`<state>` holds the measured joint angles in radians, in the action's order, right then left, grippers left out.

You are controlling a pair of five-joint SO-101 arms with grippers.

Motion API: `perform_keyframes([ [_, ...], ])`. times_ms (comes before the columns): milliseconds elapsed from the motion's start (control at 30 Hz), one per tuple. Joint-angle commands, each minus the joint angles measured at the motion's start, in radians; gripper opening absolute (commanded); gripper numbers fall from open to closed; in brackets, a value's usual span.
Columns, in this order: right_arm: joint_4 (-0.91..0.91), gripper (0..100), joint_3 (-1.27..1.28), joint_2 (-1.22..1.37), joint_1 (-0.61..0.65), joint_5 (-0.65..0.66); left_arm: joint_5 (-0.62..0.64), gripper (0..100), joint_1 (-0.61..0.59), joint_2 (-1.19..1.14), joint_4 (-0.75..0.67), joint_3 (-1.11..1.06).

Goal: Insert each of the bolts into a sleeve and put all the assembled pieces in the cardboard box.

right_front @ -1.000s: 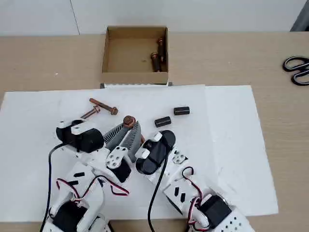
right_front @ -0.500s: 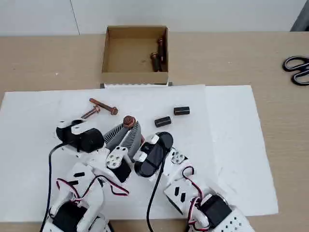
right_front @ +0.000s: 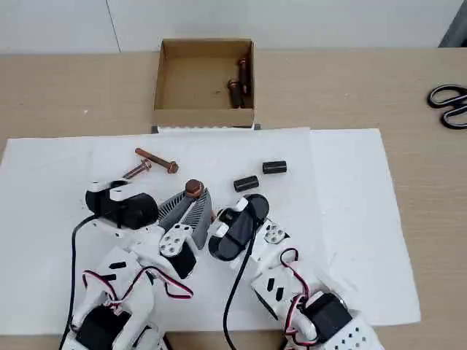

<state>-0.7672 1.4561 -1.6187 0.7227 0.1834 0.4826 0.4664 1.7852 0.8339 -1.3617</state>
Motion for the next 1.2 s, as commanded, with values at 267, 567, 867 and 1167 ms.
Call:
perform_keyframes([
  [267,0.021,0.2,-0.008,-0.013,0.030,0.005,-0.002,0,-0.002,0.009,-0.132,0.031],
  [567,0.027,0.2,-0.014,-0.018,0.030,0.005,0.000,0,0.005,0.009,-0.129,-0.013],
  [867,0.027,0.2,-0.015,-0.018,0.031,0.005,0.061,0,0.002,0.009,-0.129,-0.038],
  [1167,0.027,0.2,-0.015,-0.018,0.058,0.003,0.061,0,-0.002,0.009,-0.227,-0.119],
])
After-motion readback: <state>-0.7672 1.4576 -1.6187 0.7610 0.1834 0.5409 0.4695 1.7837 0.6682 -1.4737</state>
